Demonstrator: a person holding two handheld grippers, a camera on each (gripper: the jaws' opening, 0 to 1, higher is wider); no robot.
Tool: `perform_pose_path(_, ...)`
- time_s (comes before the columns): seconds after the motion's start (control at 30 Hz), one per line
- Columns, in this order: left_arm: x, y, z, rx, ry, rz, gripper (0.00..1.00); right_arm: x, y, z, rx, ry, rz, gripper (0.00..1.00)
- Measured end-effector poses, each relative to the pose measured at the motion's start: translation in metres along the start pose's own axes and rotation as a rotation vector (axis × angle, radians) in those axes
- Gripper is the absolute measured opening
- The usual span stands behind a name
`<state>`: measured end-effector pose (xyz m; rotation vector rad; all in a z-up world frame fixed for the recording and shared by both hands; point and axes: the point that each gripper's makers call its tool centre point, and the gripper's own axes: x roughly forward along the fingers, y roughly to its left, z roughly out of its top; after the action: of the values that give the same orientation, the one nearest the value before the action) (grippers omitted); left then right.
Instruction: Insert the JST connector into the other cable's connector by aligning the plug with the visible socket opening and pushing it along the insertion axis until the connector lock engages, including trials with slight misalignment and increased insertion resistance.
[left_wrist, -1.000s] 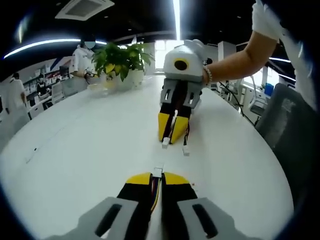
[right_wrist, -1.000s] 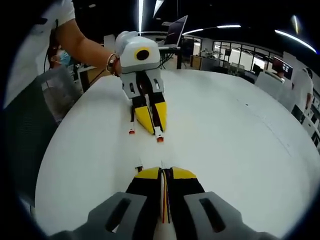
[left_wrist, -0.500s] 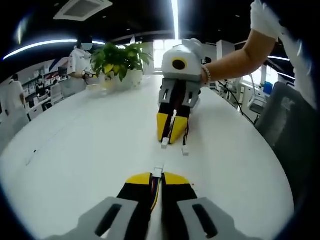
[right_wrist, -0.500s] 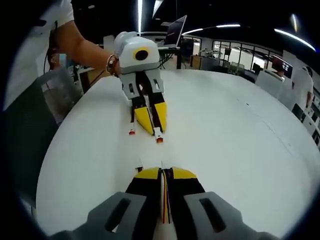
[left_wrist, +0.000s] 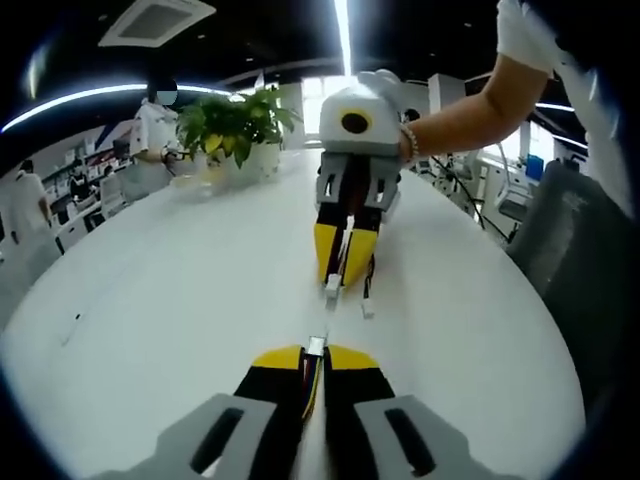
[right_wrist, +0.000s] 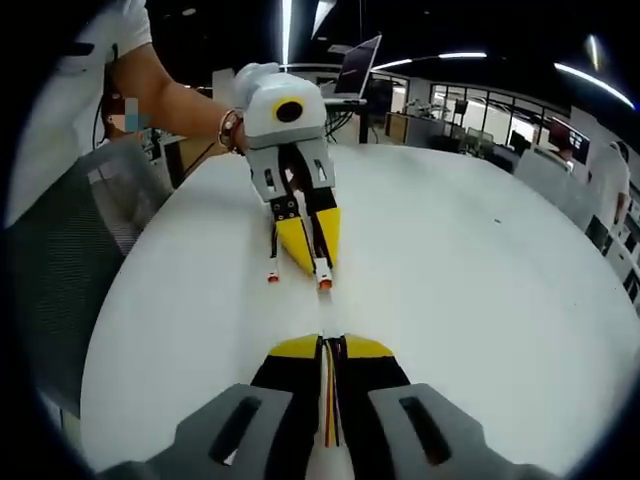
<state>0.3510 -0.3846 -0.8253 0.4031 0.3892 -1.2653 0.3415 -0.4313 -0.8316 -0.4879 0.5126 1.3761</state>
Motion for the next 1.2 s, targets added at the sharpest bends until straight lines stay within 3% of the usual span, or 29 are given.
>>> perform_pose_path(0.57, -0.013, -0.009, 0.027, 0.058, -0.015, 0.009, 0.01, -0.004, 0.009, 0.028, -0.068, 0.006, -0.001, 0.03)
perform_pose_path(1.2, -0.01, -0.014, 0.025, 0.06, 0.001, -0.007, 0.01, 0.006, 0.012, 0.035, -0.091, -0.001, 0.018, 0.03)
